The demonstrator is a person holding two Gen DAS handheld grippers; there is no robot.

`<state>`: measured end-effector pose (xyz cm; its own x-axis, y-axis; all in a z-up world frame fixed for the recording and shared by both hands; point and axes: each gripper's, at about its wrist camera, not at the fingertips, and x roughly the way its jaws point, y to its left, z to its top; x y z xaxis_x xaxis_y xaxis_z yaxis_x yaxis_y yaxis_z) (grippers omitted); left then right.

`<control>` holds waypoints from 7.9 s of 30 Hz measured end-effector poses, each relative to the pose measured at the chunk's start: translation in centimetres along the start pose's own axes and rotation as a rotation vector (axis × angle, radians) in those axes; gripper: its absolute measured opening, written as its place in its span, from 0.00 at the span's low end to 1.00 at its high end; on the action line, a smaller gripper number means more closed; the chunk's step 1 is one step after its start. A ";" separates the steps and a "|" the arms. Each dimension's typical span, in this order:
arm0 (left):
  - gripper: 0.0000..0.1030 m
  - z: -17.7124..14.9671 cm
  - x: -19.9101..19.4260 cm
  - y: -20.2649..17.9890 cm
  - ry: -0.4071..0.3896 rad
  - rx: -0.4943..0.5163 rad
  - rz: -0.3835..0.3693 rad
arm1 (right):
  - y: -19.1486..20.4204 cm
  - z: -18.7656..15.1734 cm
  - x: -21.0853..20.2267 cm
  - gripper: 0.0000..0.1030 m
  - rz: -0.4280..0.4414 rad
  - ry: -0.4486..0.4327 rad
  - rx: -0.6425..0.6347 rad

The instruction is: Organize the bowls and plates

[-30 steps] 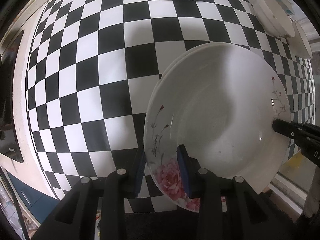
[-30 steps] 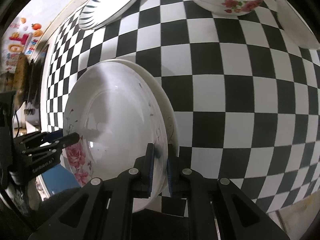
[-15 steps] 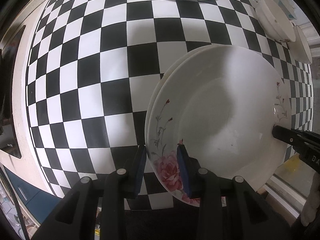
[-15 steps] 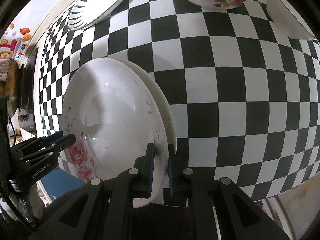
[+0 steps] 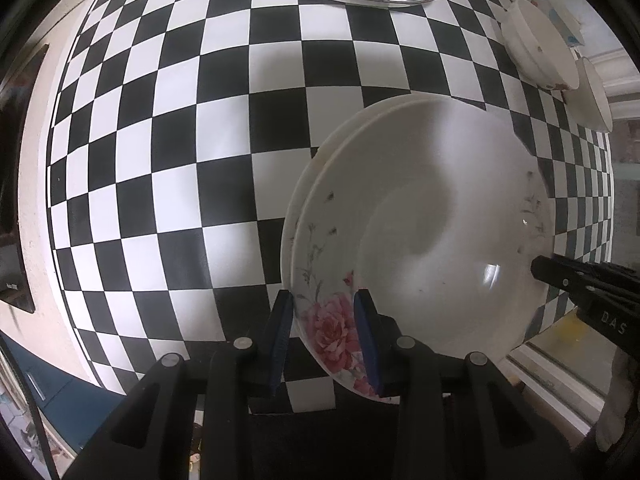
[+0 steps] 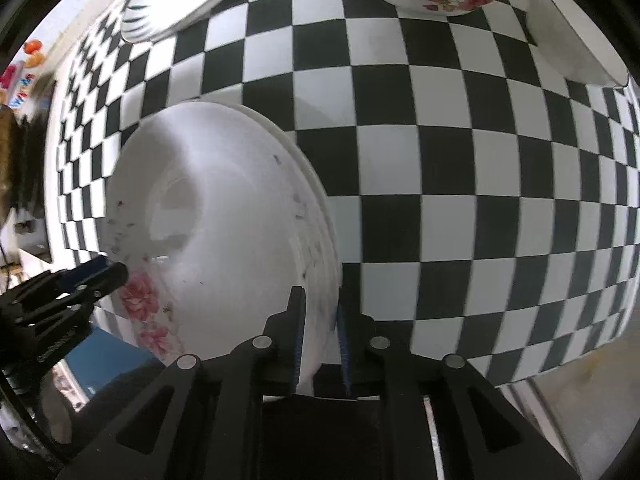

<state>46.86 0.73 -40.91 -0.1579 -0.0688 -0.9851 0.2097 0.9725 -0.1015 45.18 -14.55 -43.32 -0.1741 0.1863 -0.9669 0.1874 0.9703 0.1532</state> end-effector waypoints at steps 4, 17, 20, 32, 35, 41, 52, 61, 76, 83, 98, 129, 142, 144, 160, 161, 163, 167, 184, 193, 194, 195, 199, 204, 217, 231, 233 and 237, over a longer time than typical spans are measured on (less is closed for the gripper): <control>0.28 0.0 -0.4 0.2 -0.004 -0.002 -0.002 | 0.0 0.2 -0.3 0.19 0.026 0.001 0.004; 0.33 6.0 -8.6 2.9 -0.220 -0.087 -0.038 | 1.7 4.5 -7.6 0.64 0.204 -0.198 -0.014; 0.33 9.3 -9.4 4.2 -0.248 -0.132 -0.050 | 2.5 7.1 -8.9 0.64 0.229 -0.223 -0.018; 0.32 22.4 -3.8 6.4 -0.151 -0.155 -0.081 | 3.6 24.5 -5.9 0.60 0.149 -0.211 0.022; 0.32 24.4 -2.1 6.5 -0.117 -0.144 -0.089 | 3.6 27.0 -4.3 0.53 0.137 -0.177 0.031; 0.20 25.5 -1.6 6.0 -0.113 -0.101 -0.091 | 3.1 29.2 -2.0 0.20 0.135 -0.121 0.043; 0.20 23.9 -4.2 4.7 -0.175 -0.094 -0.054 | 3.2 27.1 -3.9 0.15 0.139 -0.154 -0.019; 0.20 20.3 -7.8 4.0 -0.230 -0.074 -0.049 | 2.9 23.6 -7.3 0.14 0.156 -0.208 -0.056; 0.20 10.9 -14.3 2.9 -0.356 -0.043 -0.066 | 2.8 12.5 -14.2 0.13 0.224 -0.331 -0.110; 0.20 6.4 -13.8 2.0 -0.353 -0.028 -0.072 | 1.3 6.6 -13.9 0.12 0.255 -0.326 -0.113; 0.20 1.9 -5.8 -0.9 -0.160 0.038 -0.047 | -2.6 -0.5 -5.4 0.12 0.237 -0.189 -0.084; 0.20 0.6 -0.5 -1.8 -0.071 0.020 -0.017 | -3.7 -0.9 0.0 0.12 0.179 -0.095 -0.029; 0.21 0.6 -0.2 -0.1 -0.045 -0.024 -0.063 | -5.0 -1.0 0.3 0.15 0.239 -0.044 0.066; 0.21 0.6 -0.2 0.2 -0.038 -0.034 -0.071 | -5.1 -1.0 0.3 0.15 0.243 -0.040 0.070; 0.21 -0.3 -2.1 0.0 -0.067 -0.037 -0.035 | -3.5 -1.4 0.1 0.30 0.221 -0.004 0.051; 0.21 -0.4 -2.3 -0.3 -0.073 -0.031 -0.027 | -3.4 -1.4 0.0 0.30 0.211 -0.006 0.047; 0.21 -0.6 -2.8 -0.7 -0.092 -0.019 -0.003 | -3.0 -1.5 -0.4 0.31 0.192 -0.014 0.041; 0.21 -0.8 -3.7 -1.4 -0.121 -0.016 0.015 | -2.5 -1.5 -2.0 0.44 0.125 -0.061 0.012; 0.21 -5.7 -13.7 -4.4 -0.288 -0.094 0.064 | 0.1 -7.7 -15.8 0.44 0.055 -0.270 -0.143; 0.21 -8.1 -16.7 -6.2 -0.317 -0.109 0.068 | 0.8 -10.8 -18.7 0.44 0.073 -0.293 -0.250; 0.21 -8.1 -16.7 -6.3 -0.318 -0.107 0.068 | 0.7 -11.0 -18.8 0.44 0.075 -0.295 -0.253; 0.21 -8.2 -16.8 -6.5 -0.319 -0.105 0.067 | 0.5 -11.1 -18.9 0.44 0.079 -0.295 -0.250; 0.23 -7.6 -17.1 -7.2 -0.330 -0.076 0.042 | -0.8 -10.8 -19.2 0.44 0.112 -0.299 -0.194; 0.28 -2.8 -16.1 -8.3 -0.353 0.006 0.001 | -4.6 -7.8 -19.4 0.69 0.173 -0.367 -0.055; 0.28 20.2 -5.8 -12.6 -0.157 0.150 -0.117 | -14.8 10.2 -10.8 0.69 0.154 -0.342 0.333; 0.25 27.8 -1.7 -17.0 -0.067 0.281 -0.066 | -16.0 16.8 -5.2 0.32 0.150 -0.224 0.406; 0.26 28.0 -2.2 -17.1 -0.062 0.285 -0.083 | -16.0 16.9 -5.0 0.25 0.136 -0.217 0.406; 0.28 28.0 -4.4 -15.9 -0.065 0.247 -0.195 | -16.2 17.0 -5.3 0.25 0.154 -0.212 0.405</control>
<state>71.23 -20.62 -38.85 -0.1582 -0.2702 -0.9497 0.4105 0.8568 -0.3121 59.44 -33.91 -44.17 0.0780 0.2464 -0.9660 0.5642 0.7880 0.2466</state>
